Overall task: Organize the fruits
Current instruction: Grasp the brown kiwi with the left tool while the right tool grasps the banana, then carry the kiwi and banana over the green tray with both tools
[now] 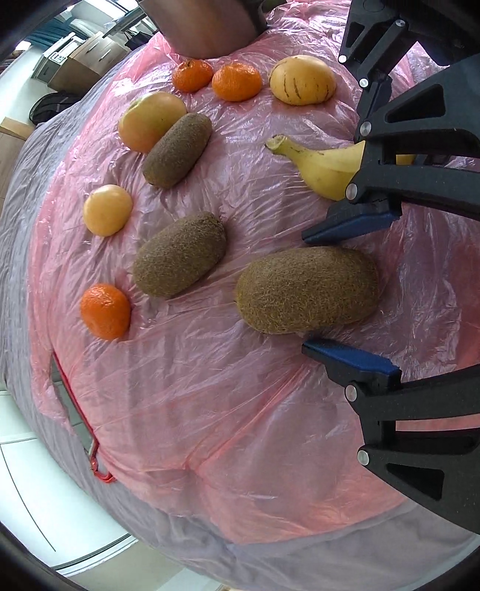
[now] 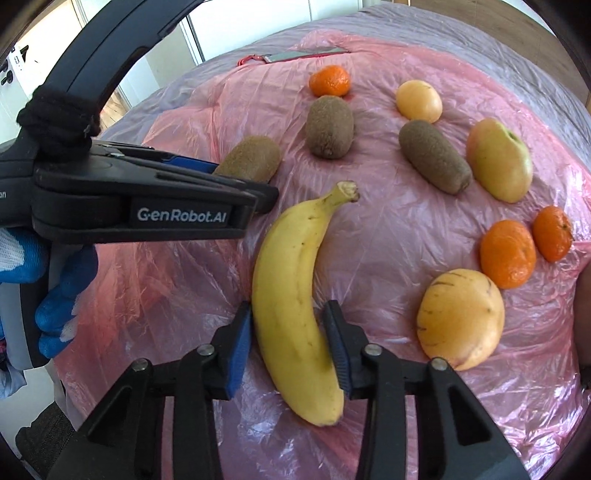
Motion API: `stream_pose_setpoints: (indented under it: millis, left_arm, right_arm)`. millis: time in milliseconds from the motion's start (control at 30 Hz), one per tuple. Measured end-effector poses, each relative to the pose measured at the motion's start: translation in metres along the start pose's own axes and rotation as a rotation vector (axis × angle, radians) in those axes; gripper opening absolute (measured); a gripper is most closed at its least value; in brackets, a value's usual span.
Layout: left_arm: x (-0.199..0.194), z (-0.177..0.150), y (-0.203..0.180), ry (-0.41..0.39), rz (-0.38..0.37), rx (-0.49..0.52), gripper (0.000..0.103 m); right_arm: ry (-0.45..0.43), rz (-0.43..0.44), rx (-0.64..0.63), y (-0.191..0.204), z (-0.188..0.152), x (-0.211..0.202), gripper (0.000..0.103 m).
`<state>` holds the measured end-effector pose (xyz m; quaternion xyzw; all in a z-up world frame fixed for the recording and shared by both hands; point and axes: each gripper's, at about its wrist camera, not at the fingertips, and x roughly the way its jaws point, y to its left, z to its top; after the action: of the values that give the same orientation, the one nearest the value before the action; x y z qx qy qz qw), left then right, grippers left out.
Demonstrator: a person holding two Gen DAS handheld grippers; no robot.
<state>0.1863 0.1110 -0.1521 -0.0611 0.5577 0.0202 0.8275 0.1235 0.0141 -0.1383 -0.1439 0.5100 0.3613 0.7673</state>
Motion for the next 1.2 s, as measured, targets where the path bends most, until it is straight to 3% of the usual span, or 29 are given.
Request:
stream_pose_setpoints:
  millis: [167,400,767,967,1200]
  left_arm:
    - [0.007,0.000,0.001,0.003,-0.009,0.005,0.038]
    - [-0.005,-0.004,0.014,-0.038,-0.054,-0.052,0.035]
    - [-0.055,-0.021,0.040,-0.155,-0.071,-0.134,0.035]
    - [-0.091,-0.034,0.025,-0.201,-0.076,-0.113,0.035]
    - [-0.125,-0.054,-0.012,-0.220,-0.149,-0.064,0.035]
  right_arm:
    - [0.016,0.014,0.002,-0.002,0.000,0.009,0.054]
    - [-0.001,0.034,0.005,0.002,0.001,0.005,0.038]
    - [-0.070,0.073,0.051,0.011,-0.011,-0.037,0.037]
    - [-0.142,0.108,0.103,0.010,-0.024,-0.076,0.037]
    - [-0.189,0.083,0.161,-0.001,-0.058,-0.122,0.037]
